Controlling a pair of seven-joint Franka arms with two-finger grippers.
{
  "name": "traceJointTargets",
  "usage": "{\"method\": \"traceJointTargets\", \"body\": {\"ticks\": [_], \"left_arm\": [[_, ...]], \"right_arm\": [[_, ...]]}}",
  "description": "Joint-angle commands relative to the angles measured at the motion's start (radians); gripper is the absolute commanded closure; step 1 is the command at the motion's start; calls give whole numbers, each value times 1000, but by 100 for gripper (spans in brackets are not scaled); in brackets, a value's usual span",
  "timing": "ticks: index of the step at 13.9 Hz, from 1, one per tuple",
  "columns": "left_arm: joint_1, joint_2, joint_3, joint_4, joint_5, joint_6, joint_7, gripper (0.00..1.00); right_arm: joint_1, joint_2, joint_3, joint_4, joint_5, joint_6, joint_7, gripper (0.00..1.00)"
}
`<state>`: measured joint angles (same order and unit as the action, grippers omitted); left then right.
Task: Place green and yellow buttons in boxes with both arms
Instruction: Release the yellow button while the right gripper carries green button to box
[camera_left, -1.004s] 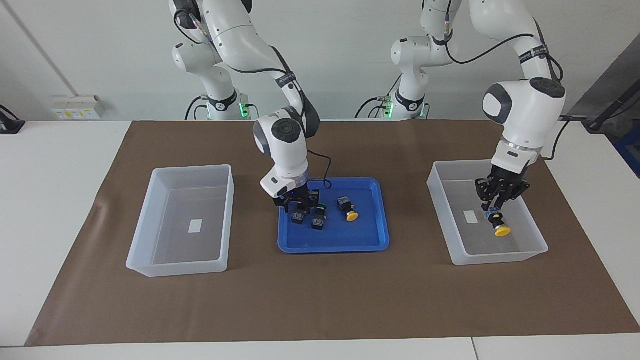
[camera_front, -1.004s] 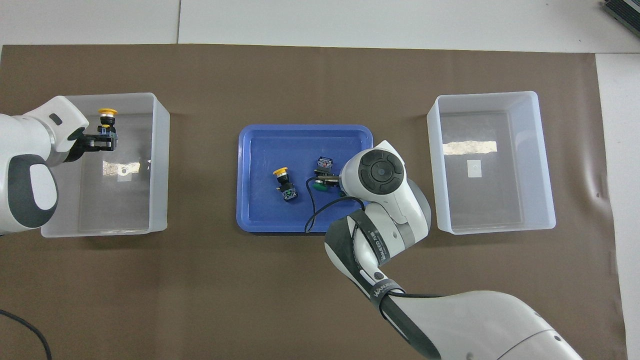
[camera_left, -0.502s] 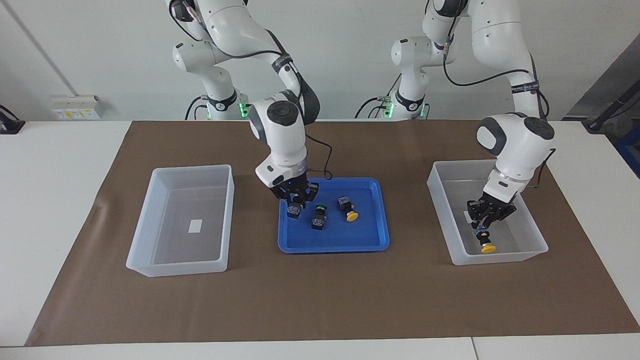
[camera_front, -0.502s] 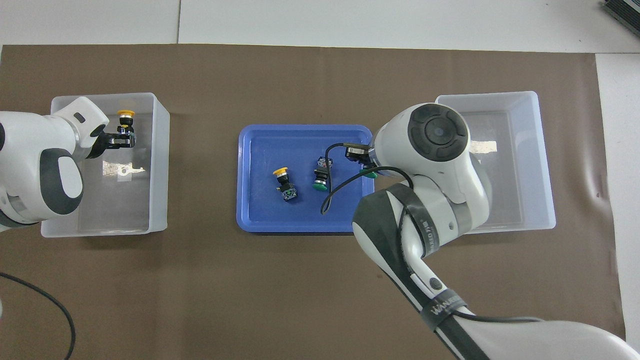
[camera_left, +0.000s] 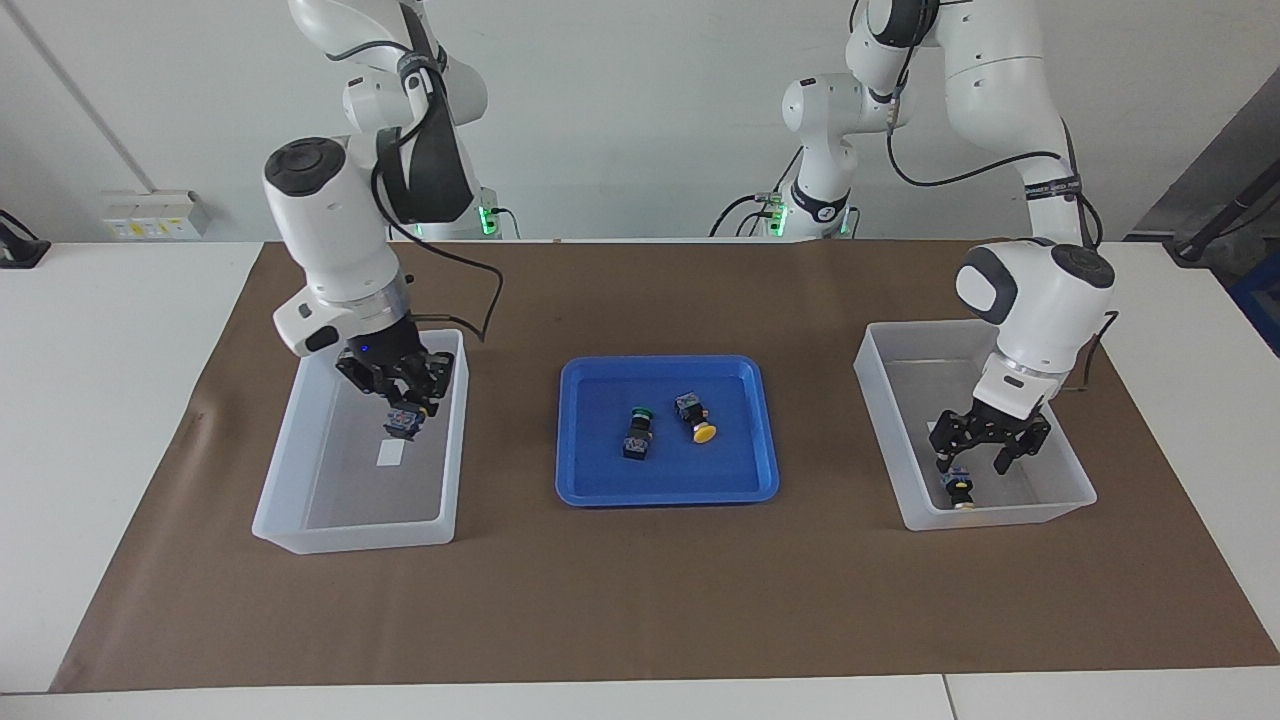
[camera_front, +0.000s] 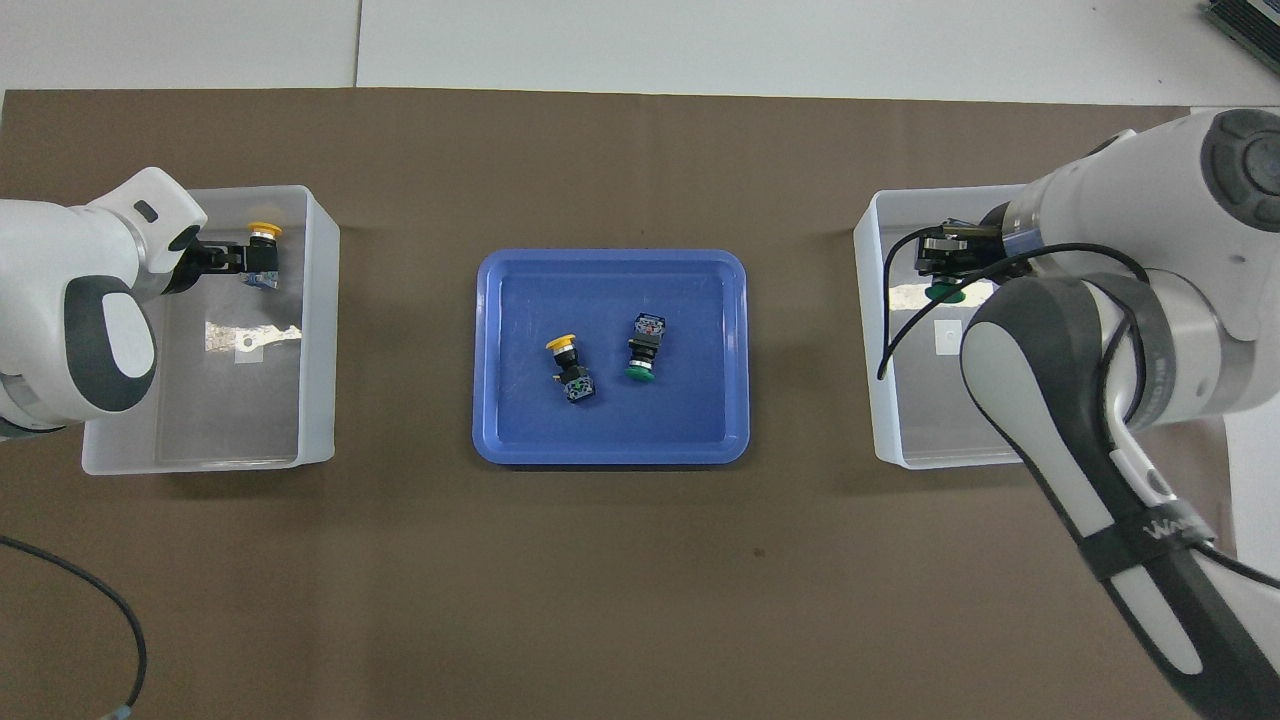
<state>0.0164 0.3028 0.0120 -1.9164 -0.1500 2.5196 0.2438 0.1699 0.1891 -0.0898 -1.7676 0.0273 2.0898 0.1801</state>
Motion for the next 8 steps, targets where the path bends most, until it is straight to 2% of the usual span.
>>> {"method": "traceJointTargets", "body": {"ticks": [1,4,8], "left_arm": [[-41,-100,3,-3,-19,-126,-15,0],[-183,-120,6,-19,-17,-136,-217,0],[-360,-125,5,-56,-10,-122,-458,0]], "right_arm": [[-76,33,15,-38,14,77,-130,100],[-108,82,15,-96,14,183,-163,100],[-115,159,15,-99,35,269,-160,100]]}}
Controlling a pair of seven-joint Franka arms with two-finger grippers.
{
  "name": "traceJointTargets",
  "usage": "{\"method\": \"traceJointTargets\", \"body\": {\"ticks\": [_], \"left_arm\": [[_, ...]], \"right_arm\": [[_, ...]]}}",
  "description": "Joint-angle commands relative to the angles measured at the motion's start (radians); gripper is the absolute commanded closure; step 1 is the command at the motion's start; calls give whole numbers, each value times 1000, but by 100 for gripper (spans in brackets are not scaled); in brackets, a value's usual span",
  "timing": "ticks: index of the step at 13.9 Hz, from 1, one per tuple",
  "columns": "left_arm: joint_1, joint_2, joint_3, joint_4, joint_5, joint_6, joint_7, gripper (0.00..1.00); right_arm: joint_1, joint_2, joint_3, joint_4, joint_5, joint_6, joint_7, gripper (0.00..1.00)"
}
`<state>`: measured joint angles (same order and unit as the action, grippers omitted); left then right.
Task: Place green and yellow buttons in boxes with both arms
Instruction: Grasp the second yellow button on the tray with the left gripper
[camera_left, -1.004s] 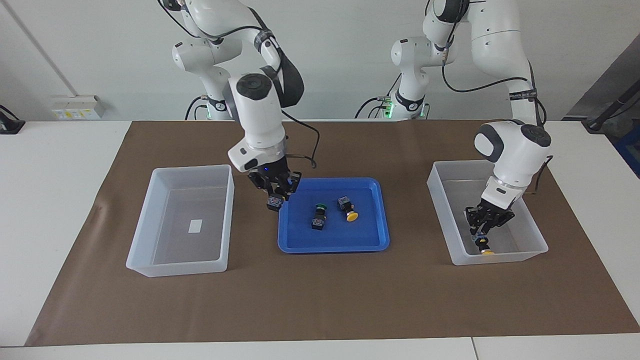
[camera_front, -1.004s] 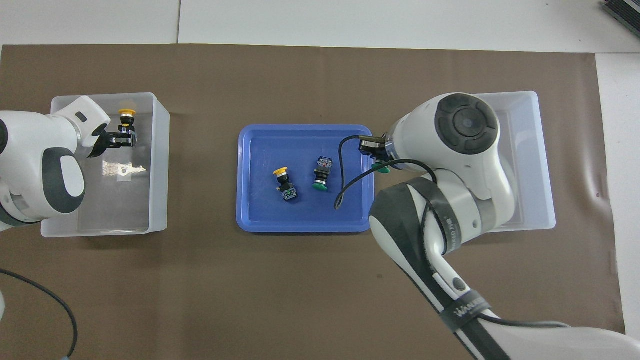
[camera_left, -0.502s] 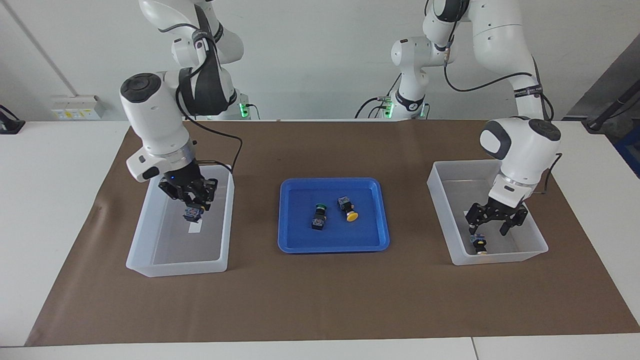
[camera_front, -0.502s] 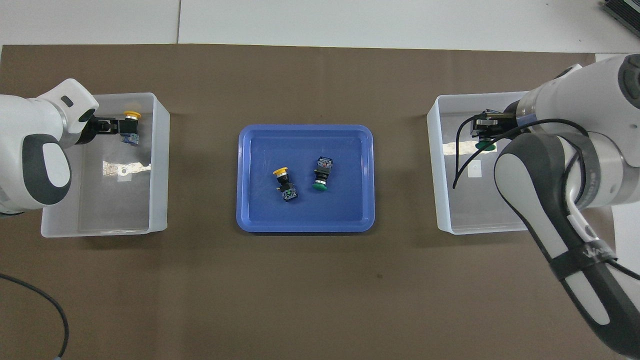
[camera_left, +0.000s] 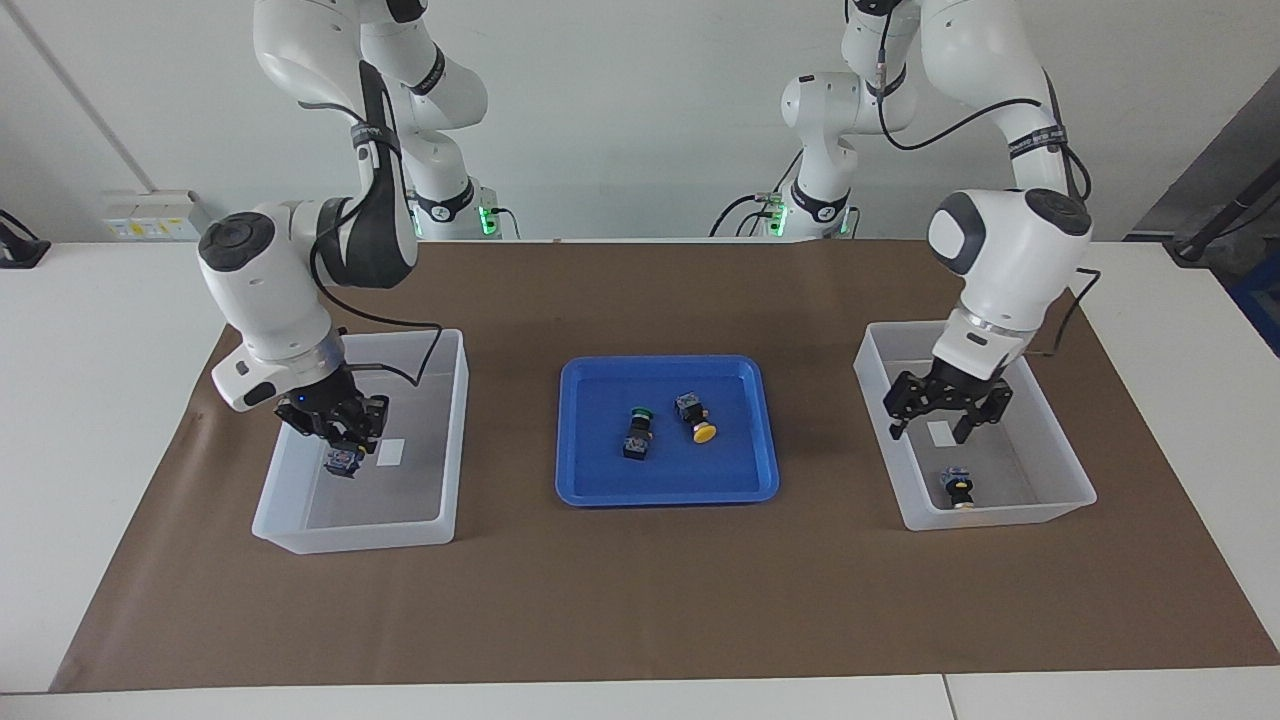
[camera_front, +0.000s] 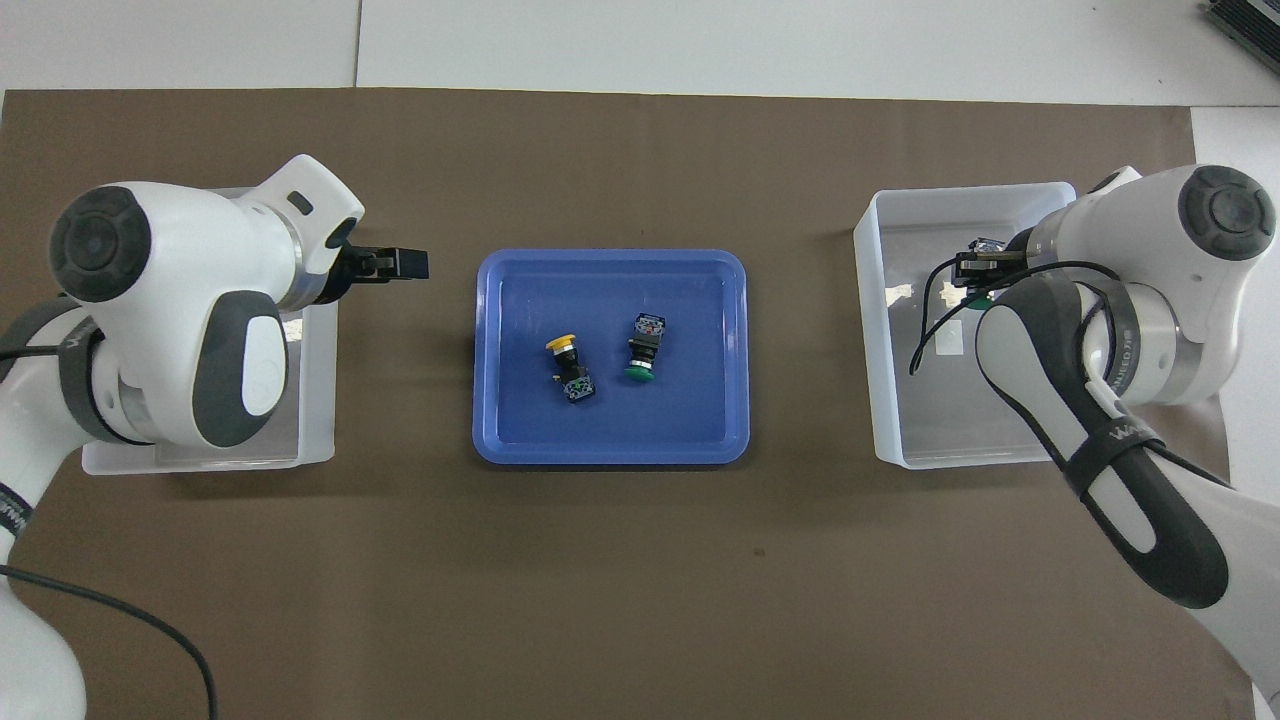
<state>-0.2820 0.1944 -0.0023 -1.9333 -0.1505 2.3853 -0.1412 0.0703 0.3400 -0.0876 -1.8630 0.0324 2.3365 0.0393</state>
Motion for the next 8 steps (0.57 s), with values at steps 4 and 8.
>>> {"method": "traceJointTargets", "body": {"ticks": [4,8], "left_arm": [[-198,-1,18,-81,28,54,-369,0],[-301,89,19,-90,28,178,-481,0]], "right_arm": [[-40,31,12,-5,37,27,-53,100],[-38,31,12,-4,37,26,-50,33]]}}
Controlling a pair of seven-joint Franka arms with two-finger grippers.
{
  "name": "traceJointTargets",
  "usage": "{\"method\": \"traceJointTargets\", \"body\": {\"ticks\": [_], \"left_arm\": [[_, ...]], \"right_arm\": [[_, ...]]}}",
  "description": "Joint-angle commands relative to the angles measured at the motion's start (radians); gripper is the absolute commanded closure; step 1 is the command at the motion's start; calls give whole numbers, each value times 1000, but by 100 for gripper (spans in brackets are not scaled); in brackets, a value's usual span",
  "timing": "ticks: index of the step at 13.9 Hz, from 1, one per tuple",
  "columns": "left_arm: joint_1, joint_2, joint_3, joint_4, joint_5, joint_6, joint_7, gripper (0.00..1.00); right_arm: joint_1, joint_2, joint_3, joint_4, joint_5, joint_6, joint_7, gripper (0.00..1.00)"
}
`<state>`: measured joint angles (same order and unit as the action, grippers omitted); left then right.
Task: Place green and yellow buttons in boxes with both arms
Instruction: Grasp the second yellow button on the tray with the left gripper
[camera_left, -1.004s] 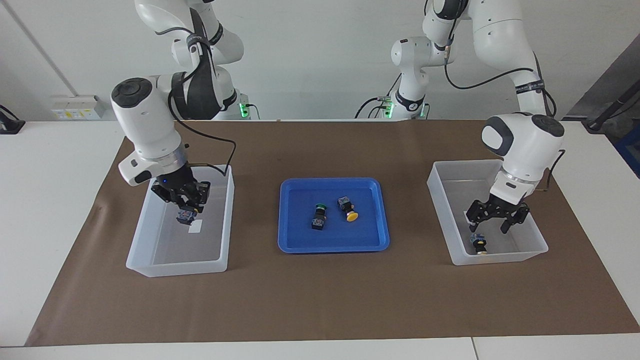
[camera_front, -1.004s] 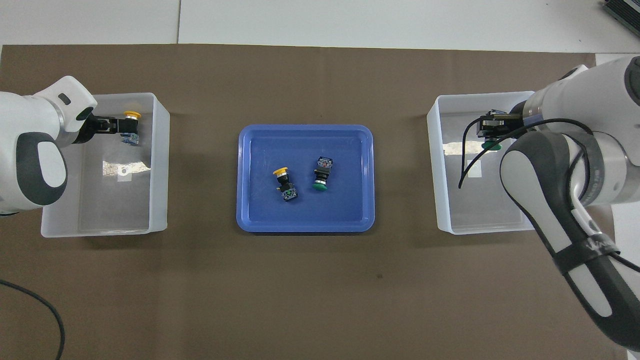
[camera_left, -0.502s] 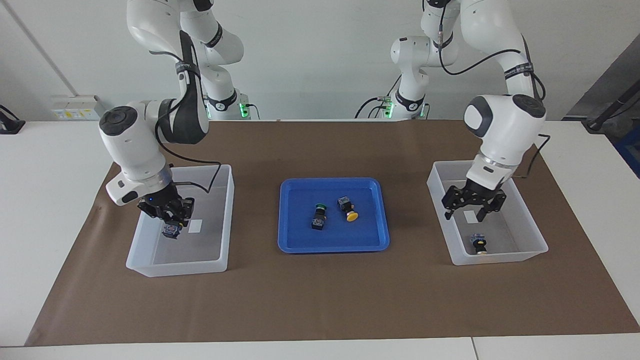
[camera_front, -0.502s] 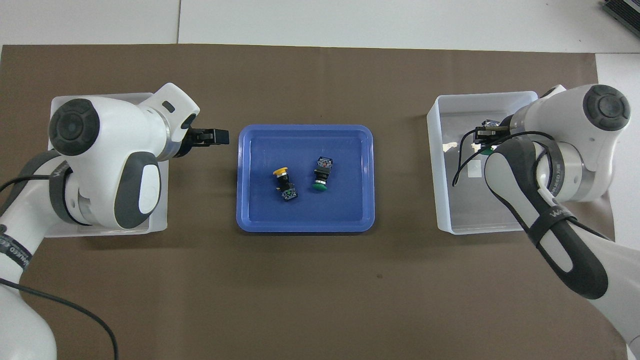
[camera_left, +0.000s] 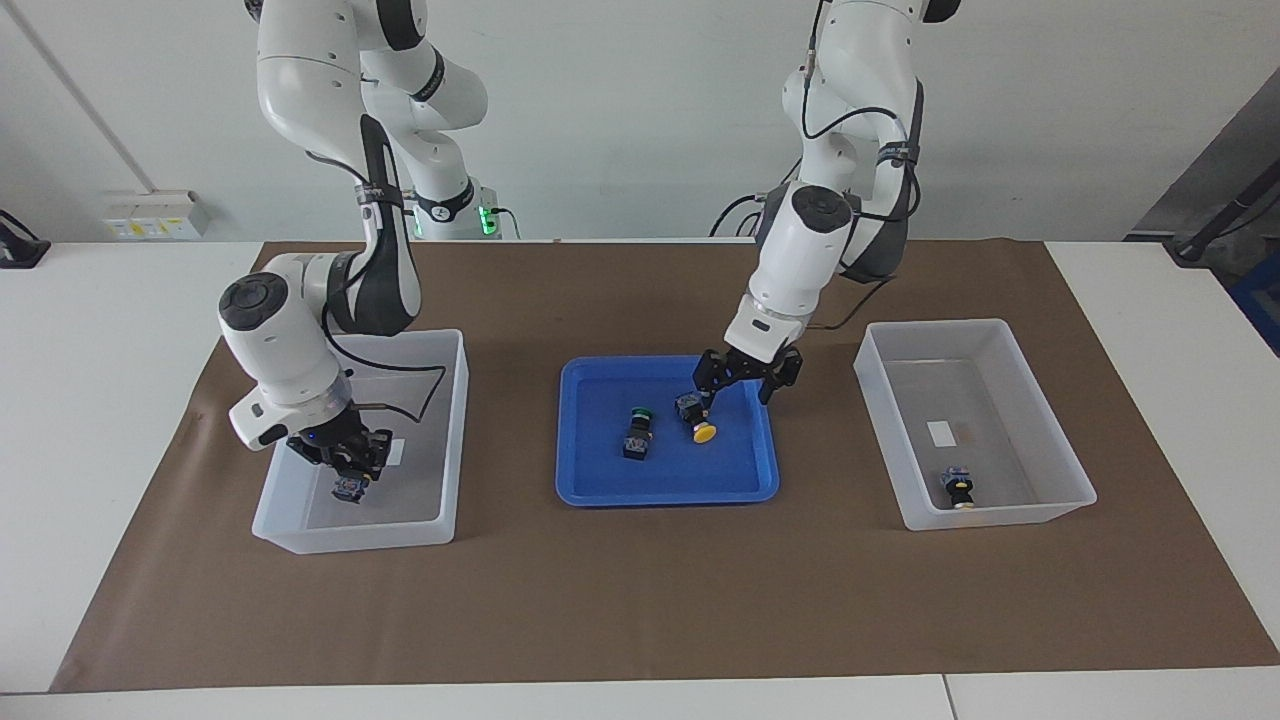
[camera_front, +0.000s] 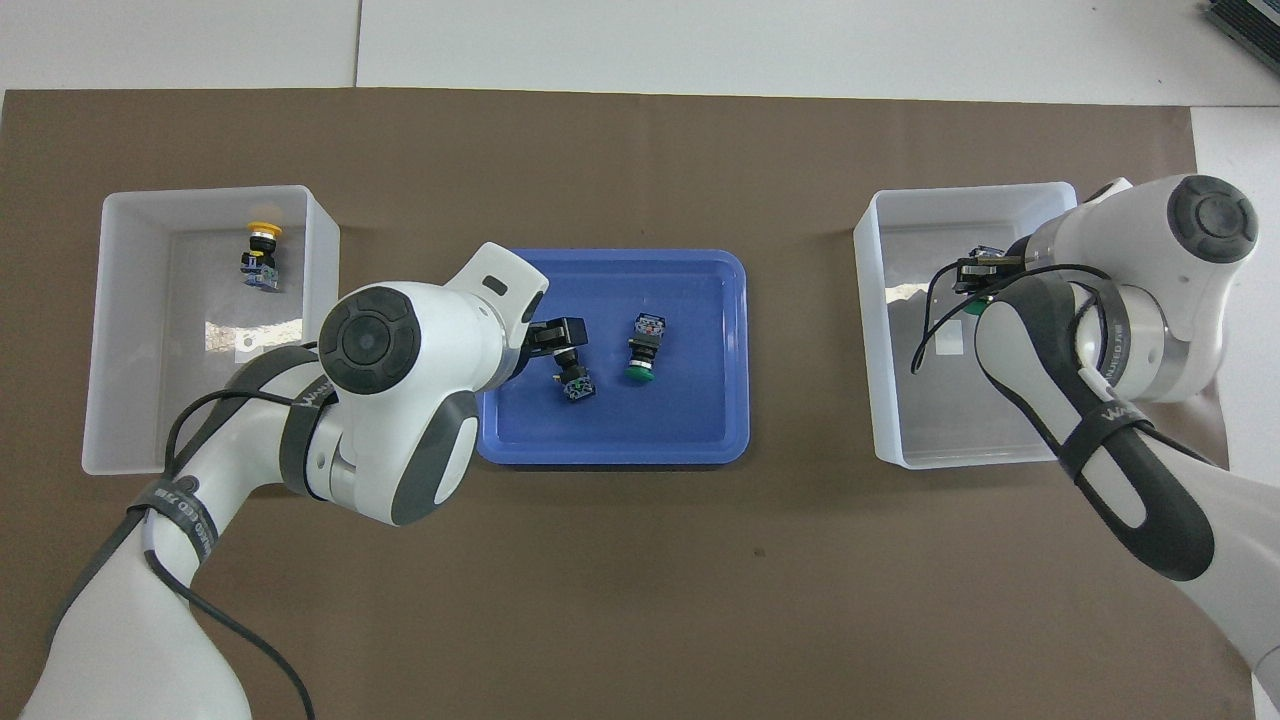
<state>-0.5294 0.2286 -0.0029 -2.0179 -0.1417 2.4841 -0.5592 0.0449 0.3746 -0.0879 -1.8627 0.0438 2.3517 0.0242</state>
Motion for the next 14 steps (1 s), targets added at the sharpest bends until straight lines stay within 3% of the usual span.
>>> {"method": "traceJointTargets", "body": {"ticks": [1,3,4,7,8,9,11,14], "left_arm": [[-67,75,21,-8,19,103,-68,0],[-70,92,20,-12,24,107,-68,3],[-78,98,20,-15,24,108,-68,14],[-81,98,20,-41,24,114,-67,61],[-81,98,23,-41,25,108,-67,90],[-75,97,26,-33,25,102,-64,100],[-63,78,32,-28,25,101,-62,100],[-6,-9,90,-25,48,73,-15,100]], "right_arm": [[-14,-3,13,0,25,11,-32,0],[-8,-11,13,11,25,0,-29,0],[-2,-22,17,14,27,-8,-21,0],[12,-94,23,31,27,-70,48,0],[30,-105,23,65,27,-119,71,0],[44,-109,23,101,25,-161,109,0],[93,-114,23,143,25,-192,186,0],[188,-114,25,146,25,-170,319,0]]}}
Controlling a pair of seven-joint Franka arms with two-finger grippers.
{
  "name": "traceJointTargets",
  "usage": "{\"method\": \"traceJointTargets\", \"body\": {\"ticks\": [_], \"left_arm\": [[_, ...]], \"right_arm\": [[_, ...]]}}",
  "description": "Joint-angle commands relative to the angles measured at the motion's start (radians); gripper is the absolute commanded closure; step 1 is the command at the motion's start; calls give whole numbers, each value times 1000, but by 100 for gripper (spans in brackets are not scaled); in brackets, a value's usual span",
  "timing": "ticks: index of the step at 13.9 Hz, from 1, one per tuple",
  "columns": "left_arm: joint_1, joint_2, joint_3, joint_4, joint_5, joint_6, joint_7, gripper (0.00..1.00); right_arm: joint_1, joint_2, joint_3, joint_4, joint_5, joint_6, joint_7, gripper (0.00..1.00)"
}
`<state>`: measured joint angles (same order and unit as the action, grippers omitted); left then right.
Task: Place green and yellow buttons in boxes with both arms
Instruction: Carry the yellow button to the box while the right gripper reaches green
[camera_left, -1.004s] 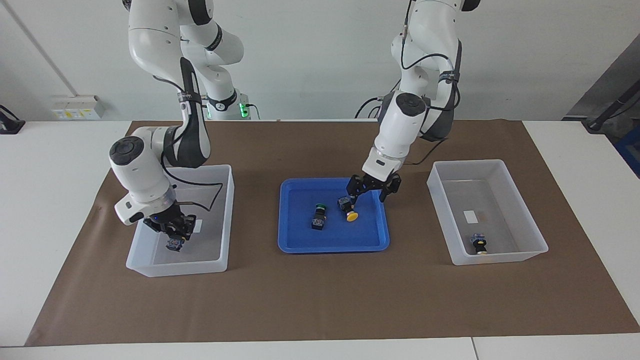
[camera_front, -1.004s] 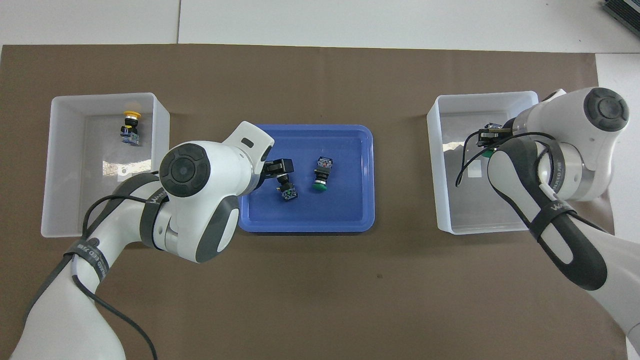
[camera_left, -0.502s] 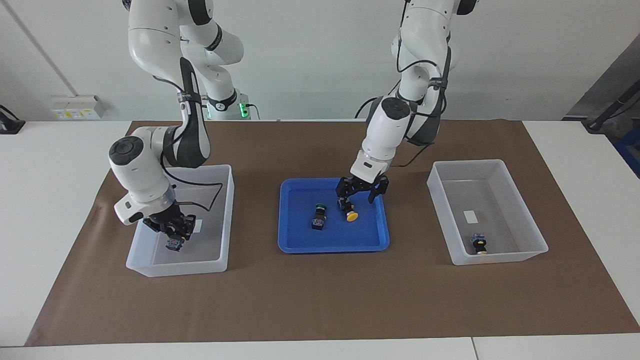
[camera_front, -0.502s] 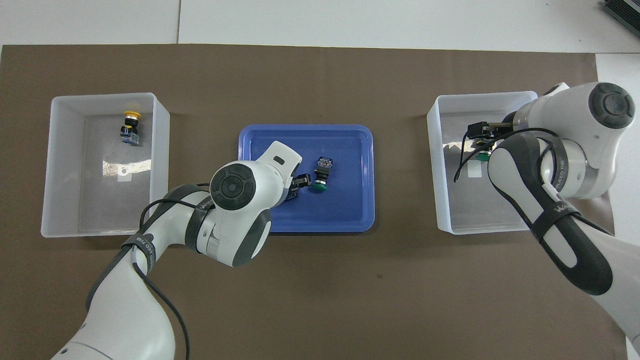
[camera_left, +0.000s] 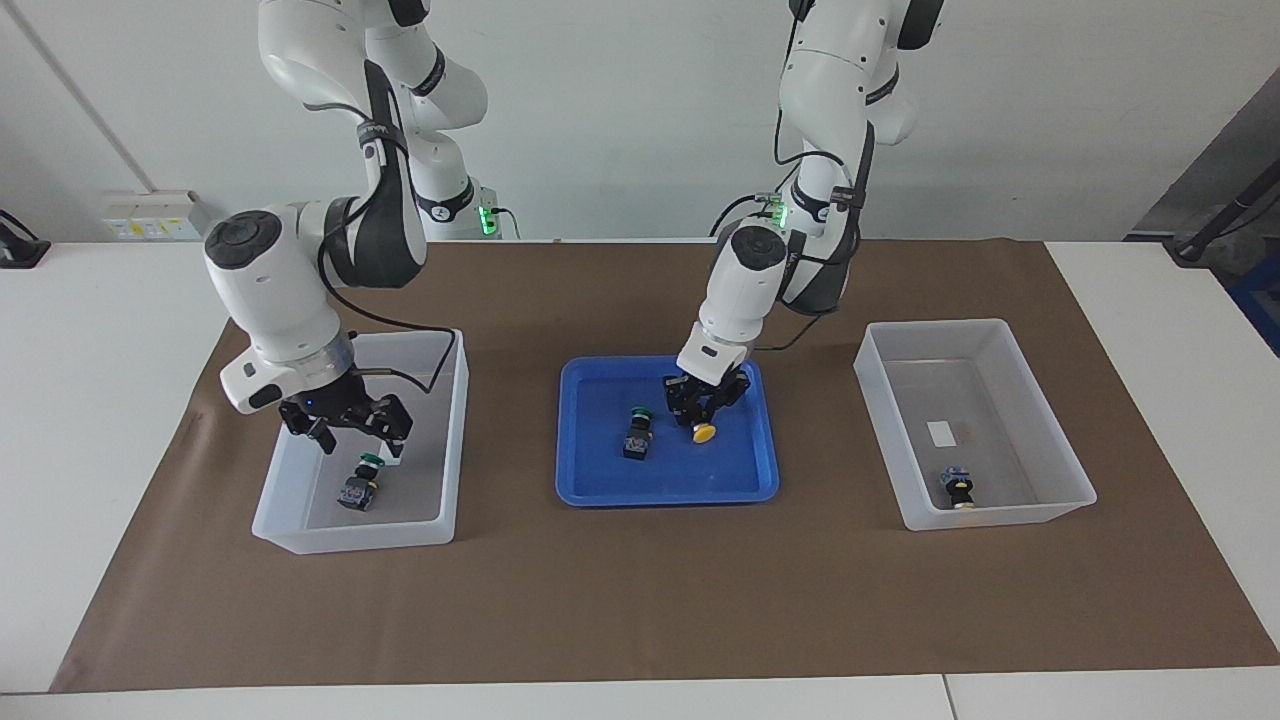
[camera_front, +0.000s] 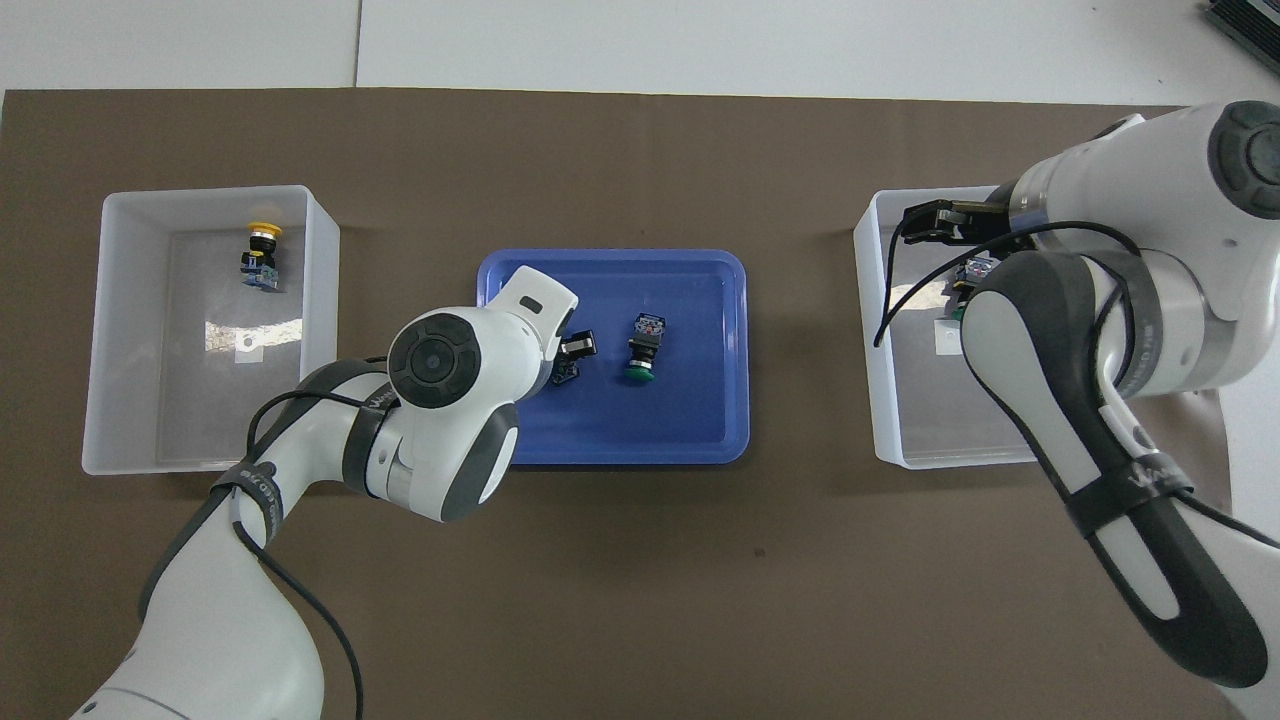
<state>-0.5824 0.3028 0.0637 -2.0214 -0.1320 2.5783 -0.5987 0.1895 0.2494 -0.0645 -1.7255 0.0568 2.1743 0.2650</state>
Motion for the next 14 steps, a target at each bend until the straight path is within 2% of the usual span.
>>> {"method": "traceJointTargets", "body": {"ticks": [1,4,7,12,14], "left_arm": [[82,-105,25,-17,40,-33,63,100],[215,-152,25,36,40,-165,273,100],[329,-149,25,111,38,-273,468,100],[478,-142,24,96,26,-207,750,100],[530,-122,22,96,22,-185,838,100]], "right_arm": [[71,11,2,9,12,10,120,0],[178,36,3,-3,12,82,287,0],[267,97,3,-3,12,177,420,0],[379,203,3,-2,-3,323,560,0],[412,238,2,-2,-35,344,579,0]]}}
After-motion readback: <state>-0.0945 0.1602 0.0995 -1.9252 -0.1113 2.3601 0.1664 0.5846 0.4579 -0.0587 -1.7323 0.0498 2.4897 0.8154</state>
